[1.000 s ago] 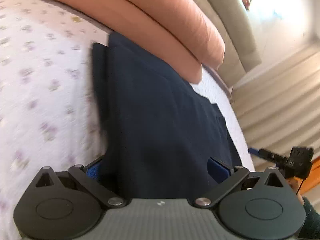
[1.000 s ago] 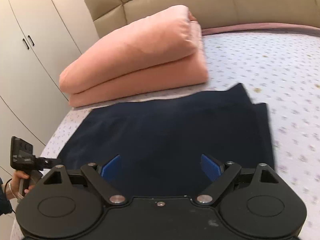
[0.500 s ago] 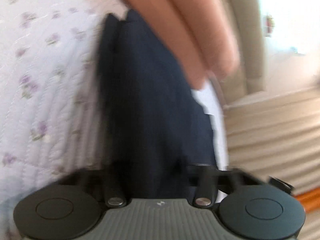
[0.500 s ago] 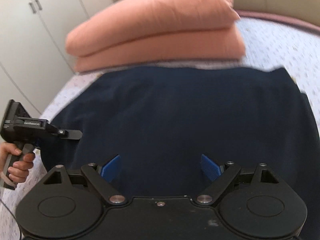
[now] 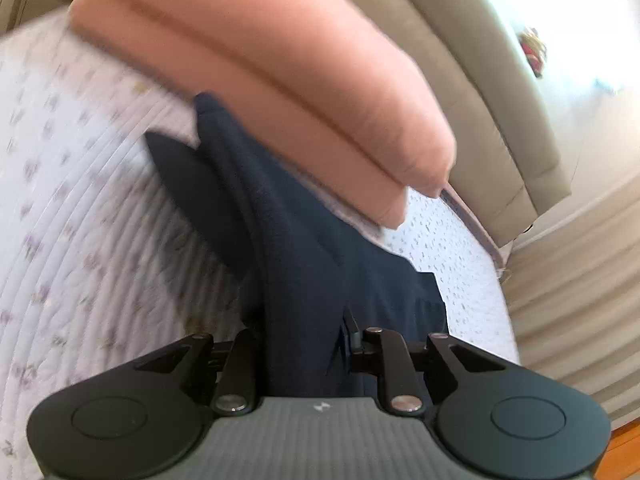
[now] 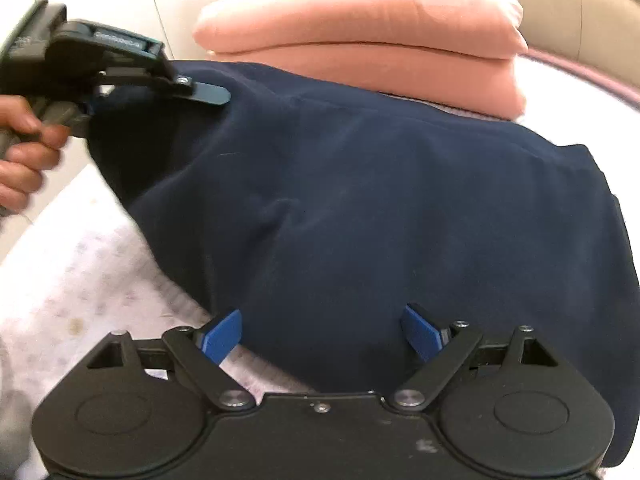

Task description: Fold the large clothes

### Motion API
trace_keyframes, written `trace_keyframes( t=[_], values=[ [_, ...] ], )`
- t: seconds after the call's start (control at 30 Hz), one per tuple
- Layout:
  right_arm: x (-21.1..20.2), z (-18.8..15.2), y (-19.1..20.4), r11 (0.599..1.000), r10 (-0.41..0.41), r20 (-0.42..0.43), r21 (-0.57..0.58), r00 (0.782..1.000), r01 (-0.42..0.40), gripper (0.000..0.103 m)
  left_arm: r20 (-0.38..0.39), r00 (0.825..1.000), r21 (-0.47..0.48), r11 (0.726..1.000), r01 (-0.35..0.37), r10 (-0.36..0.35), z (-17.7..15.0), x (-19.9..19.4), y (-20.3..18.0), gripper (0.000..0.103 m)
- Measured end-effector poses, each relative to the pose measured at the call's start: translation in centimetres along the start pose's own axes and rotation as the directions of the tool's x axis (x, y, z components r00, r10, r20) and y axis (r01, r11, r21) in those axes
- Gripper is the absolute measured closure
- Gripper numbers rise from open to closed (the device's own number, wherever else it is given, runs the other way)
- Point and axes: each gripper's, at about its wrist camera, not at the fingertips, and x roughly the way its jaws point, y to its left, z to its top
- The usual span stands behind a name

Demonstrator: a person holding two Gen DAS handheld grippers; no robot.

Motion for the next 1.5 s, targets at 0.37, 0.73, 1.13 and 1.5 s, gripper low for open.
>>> trace_keyframes(
  t=[0.37,0.73,1.13,1.5],
  values=[
    [-7.2,5.7,-20.3,0.747,0.422,0.325,0.405,0.846,-0.528,0.0,0.12,0.99,0.39,0.914,-0.114,0.073,-3.1,4.4,-16.8,0.082],
    [2.2,4.5,-28.6,0.639,0.535,0.278,0.485,0.798,-0.597,0.0,-0.023,0.994,0.532,0.843,-0.081,0.11,-11.5,15.0,-22.5,0.082],
    [1.4,8.2,-28.9,0.696,0.365,0.398,0.484,0.841,-0.531,0.088,-0.121,0.992,0.727,0.684,0.056,0.047,-17.5,12.1,-24.2,0.064],
    [3.3,3.9,-35.3,0.515,0.369,0.374,0.68,0.851,-0.522,0.073,-0.09,0.995,0.57,0.821,0.023,0.035,-9.8,6.1,-19.7,0.02]
  ],
)
